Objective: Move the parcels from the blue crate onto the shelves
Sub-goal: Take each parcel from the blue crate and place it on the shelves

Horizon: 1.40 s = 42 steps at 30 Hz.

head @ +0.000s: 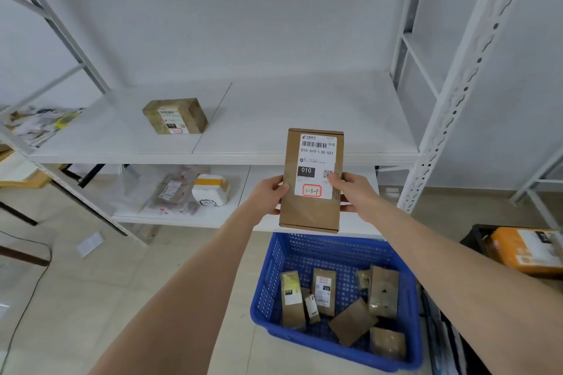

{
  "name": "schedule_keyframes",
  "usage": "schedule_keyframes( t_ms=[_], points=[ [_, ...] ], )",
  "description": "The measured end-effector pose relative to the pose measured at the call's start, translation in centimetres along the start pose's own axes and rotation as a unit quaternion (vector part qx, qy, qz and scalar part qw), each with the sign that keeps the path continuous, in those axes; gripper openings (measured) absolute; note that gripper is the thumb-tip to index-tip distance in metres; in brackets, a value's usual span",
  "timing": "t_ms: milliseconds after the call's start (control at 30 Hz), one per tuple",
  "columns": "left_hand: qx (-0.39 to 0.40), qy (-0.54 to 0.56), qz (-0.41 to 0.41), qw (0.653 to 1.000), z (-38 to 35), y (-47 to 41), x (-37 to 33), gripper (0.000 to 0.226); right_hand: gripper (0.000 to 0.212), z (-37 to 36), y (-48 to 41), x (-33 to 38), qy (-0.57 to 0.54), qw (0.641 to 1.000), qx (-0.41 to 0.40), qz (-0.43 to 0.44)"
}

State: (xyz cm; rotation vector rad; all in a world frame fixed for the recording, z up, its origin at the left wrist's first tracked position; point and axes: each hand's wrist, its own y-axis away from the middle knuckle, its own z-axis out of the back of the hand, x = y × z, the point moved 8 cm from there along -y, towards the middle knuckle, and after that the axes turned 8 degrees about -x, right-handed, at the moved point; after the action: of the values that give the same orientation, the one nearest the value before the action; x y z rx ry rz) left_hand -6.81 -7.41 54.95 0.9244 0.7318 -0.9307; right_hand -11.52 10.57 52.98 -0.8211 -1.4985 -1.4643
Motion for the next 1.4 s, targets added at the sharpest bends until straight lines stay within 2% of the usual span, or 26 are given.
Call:
schedule_keyframes(
  t_ms=[467,600,933,1133,1400],
  points=[
    [-0.032,-0.011,-0.007,0.999,8.4,0.0,2.0,0.039,0.029,-8.7,1.4,1.9,-0.006,1.000,0.007,0.004],
    [-0.057,-0.041,-0.018,0.997,12.1,-0.3,2.9,0.041,0.035,-12.4,1.6,2.5,-0.016,1.000,0.008,-0.003],
    [-0.083,-0.011,-0.022,0.996,22.8,-1.3,7.6,0.038,0.033,-23.6,2.2,4.1,0.002,0.999,0.036,0.023],
    [-0.158,-0.060,-0.030,0.985,30.0,-2.7,10.5,0.039,0.036,-30.5,2.0,5.3,-0.006,0.998,0.040,0.042],
    [-0.255,-0.037,-0.022,0.966,38.4,-5.9,11.6,0.032,0.041,-39.4,-2.1,8.3,0.038,0.993,0.060,0.090]
  ],
)
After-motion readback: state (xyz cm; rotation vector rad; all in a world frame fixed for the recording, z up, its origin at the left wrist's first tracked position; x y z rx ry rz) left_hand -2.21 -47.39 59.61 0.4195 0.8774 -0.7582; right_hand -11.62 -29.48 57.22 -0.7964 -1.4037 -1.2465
